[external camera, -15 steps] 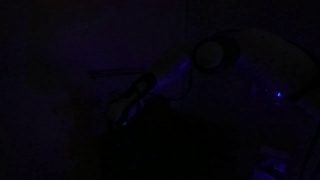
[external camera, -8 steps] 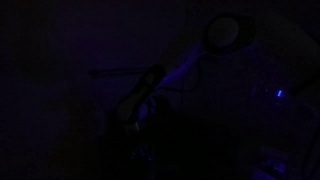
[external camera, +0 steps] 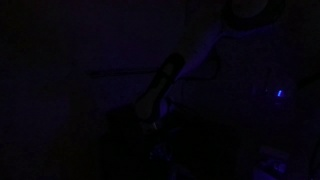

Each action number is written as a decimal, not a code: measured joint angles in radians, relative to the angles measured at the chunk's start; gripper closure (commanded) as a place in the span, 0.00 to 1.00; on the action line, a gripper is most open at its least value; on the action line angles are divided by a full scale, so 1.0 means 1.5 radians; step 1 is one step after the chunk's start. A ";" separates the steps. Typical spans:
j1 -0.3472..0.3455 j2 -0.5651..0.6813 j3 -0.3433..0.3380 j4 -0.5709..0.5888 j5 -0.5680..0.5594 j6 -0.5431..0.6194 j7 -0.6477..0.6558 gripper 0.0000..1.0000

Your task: Wipe the arm of the chair

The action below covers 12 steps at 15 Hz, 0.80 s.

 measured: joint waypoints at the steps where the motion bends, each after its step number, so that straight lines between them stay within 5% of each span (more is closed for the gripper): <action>1: 0.006 -0.017 -0.008 0.004 -0.028 0.010 0.014 0.93; 7: 0.052 -0.028 -0.029 0.156 -0.173 0.048 0.121 0.93; 12: 0.115 0.121 -0.075 0.291 -0.310 0.093 0.248 0.93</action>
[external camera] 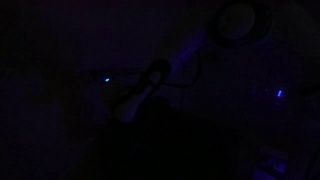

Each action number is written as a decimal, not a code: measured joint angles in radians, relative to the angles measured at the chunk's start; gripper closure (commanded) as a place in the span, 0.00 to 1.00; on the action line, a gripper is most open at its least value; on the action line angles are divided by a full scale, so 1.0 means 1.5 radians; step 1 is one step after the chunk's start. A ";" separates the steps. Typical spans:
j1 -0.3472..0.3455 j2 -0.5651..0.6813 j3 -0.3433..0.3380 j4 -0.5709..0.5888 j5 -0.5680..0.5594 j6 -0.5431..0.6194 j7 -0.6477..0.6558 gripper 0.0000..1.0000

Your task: Wipe the arm of the chair

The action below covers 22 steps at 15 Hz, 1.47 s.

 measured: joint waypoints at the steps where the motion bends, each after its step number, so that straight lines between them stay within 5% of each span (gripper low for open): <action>1: 0.003 0.042 -0.002 0.026 -0.001 0.002 0.007 0.93; 4: -0.001 0.145 -0.001 0.101 0.014 0.009 0.008 0.93; 10: -0.019 0.137 0.012 0.110 0.059 -0.007 -0.002 0.93; 22: -0.042 -0.019 0.113 -0.258 0.275 0.019 0.009 0.93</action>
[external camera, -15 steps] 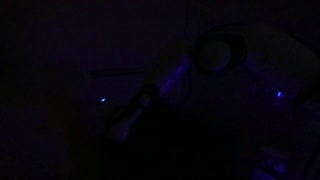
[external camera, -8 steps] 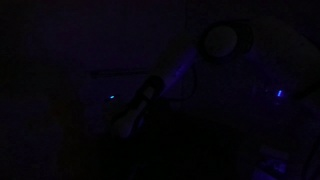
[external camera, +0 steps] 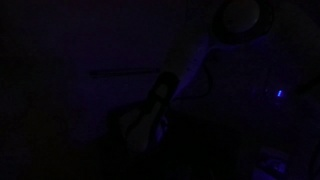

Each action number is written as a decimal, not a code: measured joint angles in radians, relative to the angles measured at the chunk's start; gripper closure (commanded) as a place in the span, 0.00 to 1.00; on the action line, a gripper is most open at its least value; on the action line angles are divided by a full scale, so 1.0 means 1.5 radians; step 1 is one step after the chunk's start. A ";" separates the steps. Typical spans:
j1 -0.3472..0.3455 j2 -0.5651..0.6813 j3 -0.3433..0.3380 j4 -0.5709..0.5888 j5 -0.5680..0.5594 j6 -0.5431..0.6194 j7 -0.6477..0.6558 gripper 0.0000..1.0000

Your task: Wipe the arm of the chair

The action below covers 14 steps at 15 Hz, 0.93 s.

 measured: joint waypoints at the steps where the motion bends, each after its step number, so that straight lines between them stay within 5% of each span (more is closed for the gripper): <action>1: 0.000 -0.013 0.006 -0.035 0.017 0.002 0.000 0.93; 4: 0.001 -0.056 0.016 -0.118 0.037 0.025 0.000 0.93; 7: 0.009 -0.078 -0.005 -0.105 -0.006 0.013 0.000 0.93; 14: 0.011 -0.057 -0.112 0.154 -0.213 -0.091 -0.002 0.93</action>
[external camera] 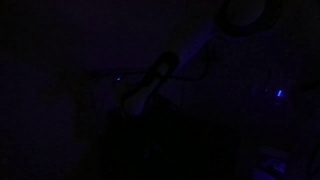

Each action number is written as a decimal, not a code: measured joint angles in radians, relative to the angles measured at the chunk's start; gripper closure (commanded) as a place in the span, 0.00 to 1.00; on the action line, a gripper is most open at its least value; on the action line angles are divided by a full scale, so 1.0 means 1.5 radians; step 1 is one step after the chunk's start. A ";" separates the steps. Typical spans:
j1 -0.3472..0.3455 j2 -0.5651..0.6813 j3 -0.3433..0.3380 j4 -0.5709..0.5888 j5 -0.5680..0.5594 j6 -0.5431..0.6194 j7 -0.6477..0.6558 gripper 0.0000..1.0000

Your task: Wipe the arm of the chair

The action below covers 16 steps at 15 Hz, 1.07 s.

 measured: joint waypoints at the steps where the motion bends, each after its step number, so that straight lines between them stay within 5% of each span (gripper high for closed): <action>1: -0.004 0.016 -0.002 0.043 -0.009 -0.009 -0.002 0.93; 9: -0.010 0.217 0.050 0.240 0.003 0.009 -0.047 0.93; 16: -0.011 0.214 0.091 0.187 0.065 0.033 -0.133 0.93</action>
